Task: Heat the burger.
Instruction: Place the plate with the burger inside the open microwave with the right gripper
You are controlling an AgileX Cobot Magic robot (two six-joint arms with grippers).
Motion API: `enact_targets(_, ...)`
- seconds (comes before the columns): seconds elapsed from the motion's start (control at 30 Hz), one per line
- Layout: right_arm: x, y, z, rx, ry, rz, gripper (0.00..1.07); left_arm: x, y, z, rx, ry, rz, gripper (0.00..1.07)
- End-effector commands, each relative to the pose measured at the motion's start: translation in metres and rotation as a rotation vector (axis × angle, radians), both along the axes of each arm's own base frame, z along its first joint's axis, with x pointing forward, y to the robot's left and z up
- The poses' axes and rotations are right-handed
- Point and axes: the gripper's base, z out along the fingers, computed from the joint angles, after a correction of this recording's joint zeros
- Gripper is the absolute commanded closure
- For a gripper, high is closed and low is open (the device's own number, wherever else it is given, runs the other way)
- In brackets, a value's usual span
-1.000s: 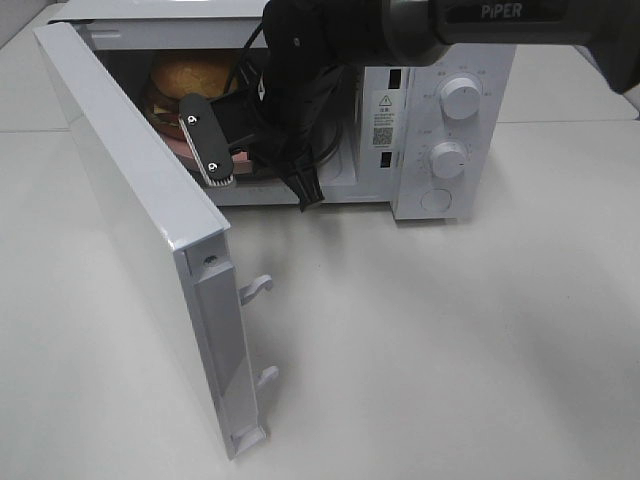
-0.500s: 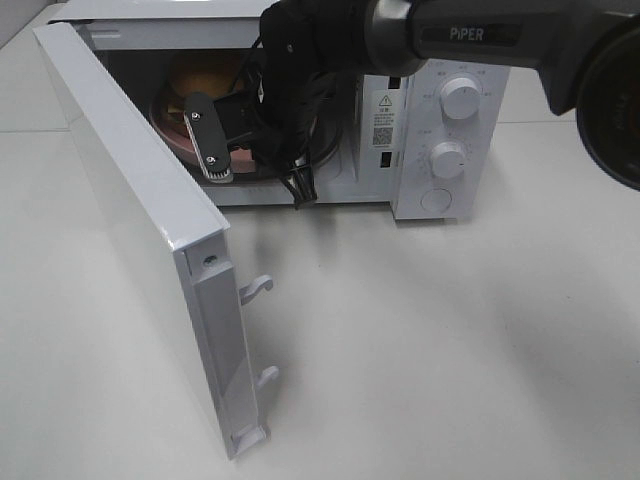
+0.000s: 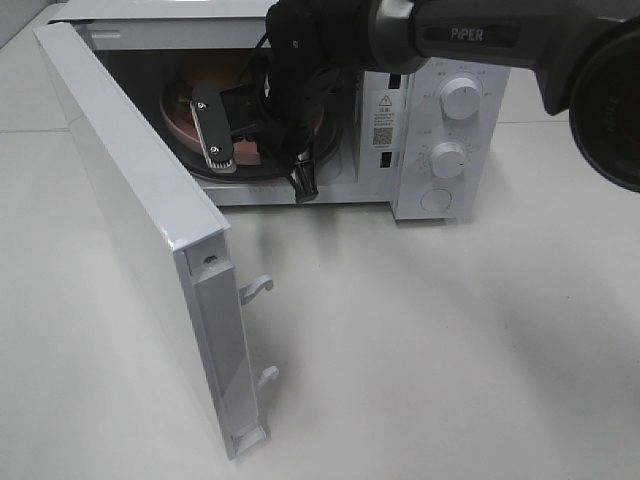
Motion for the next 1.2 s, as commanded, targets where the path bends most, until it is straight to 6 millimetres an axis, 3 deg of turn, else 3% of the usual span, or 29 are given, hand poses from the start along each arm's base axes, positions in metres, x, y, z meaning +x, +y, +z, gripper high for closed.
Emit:
enact_targets(0.03, 0.0091, -0.0028, 0.0128, 0.054, -0.062, -0.022, 1.07, 0.0006, 0.0001, -0.0002, -0.001, -0.014, -0.001, 0.04)
enact_targets(0.33, 0.0127, -0.0058, 0.0036, 0.055, -0.046, -0.045, 1.07, 0.0006, 0.0001, -0.0002, -0.001, -0.014, -0.001, 0.04)
enact_targets(1.2, 0.0122, -0.0039, 0.0038, 0.086, -0.037, -0.053, 1.05, 0.0006, 0.0001, -0.0002, -0.001, -0.014, -0.001, 0.04)
